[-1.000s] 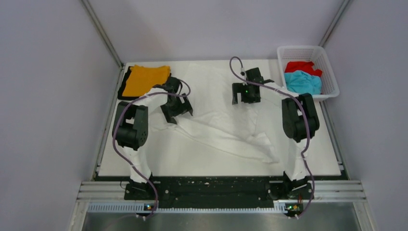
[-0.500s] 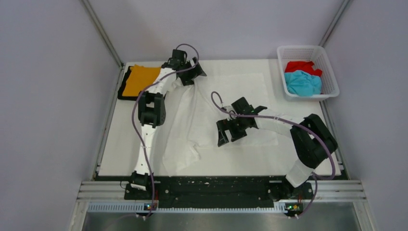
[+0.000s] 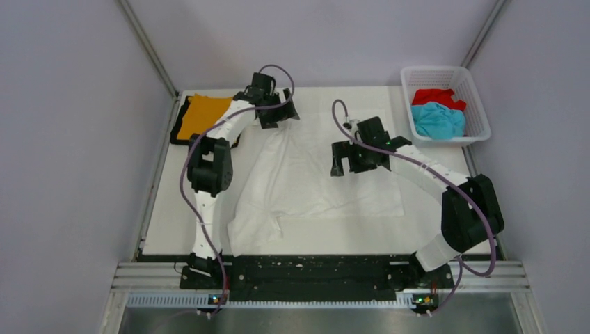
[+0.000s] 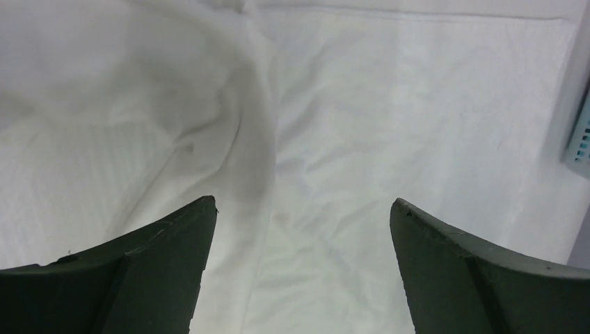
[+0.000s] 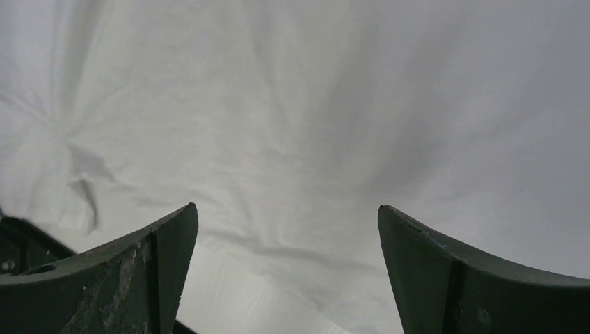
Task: Fold and stack the t-shirts
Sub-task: Flatten out the tshirt
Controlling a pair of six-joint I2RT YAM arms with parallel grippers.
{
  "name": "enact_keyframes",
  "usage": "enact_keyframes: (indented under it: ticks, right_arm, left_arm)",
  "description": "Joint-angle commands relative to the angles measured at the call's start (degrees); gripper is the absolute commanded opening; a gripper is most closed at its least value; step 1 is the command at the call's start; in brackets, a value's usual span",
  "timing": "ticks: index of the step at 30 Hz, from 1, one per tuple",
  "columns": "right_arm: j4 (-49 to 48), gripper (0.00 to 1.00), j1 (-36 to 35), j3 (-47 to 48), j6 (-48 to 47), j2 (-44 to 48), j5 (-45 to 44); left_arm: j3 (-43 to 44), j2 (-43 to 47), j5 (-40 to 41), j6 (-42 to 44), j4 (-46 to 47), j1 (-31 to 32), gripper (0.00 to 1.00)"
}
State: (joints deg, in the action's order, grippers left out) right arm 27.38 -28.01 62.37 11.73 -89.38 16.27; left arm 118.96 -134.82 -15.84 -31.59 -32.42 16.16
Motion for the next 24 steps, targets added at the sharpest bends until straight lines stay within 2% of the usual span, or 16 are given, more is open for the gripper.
enact_keyframes:
  ticks: [1,5,8,12,16,20,24]
  right_arm:
    - [0.4,0.99,3.4,0.9,1.8,1.7,-13.9]
    - [0.1,0.99,4.3,-1.0,3.8,1.8,-22.9]
    - [-0.3,0.99,5.7,-2.5,5.3,0.8,-23.2]
    - [-2.1,0.99,7.4,-4.3,6.9,-1.6,-23.5]
    - [-5.9,0.99,8.7,-5.3,7.8,-4.3,-24.0]
    - [-8.7,0.99,11.2,-4.3,8.8,-7.4,-24.0]
    - [-14.4,0.99,14.2,-4.4,10.2,-10.8,-22.4]
  left_arm:
    - [-15.0,21.1,9.5,3.0,-0.4,1.1,0.99]
    - [-36.8,34.4,13.8,1.6,3.7,4.6,0.99]
    - [-44.8,37.9,9.7,-1.0,3.7,6.1,0.99]
    - [-49.8,36.8,4.5,-4.2,3.0,6.5,0.99]
    - [-49.1,32.3,7.2,-3.8,3.6,6.5,0.99]
    - [-40.5,24.9,10.6,-2.5,0.2,6.4,0.99]
    - [-30.6,16.1,11.6,-1.2,0.5,5.2,0.99]
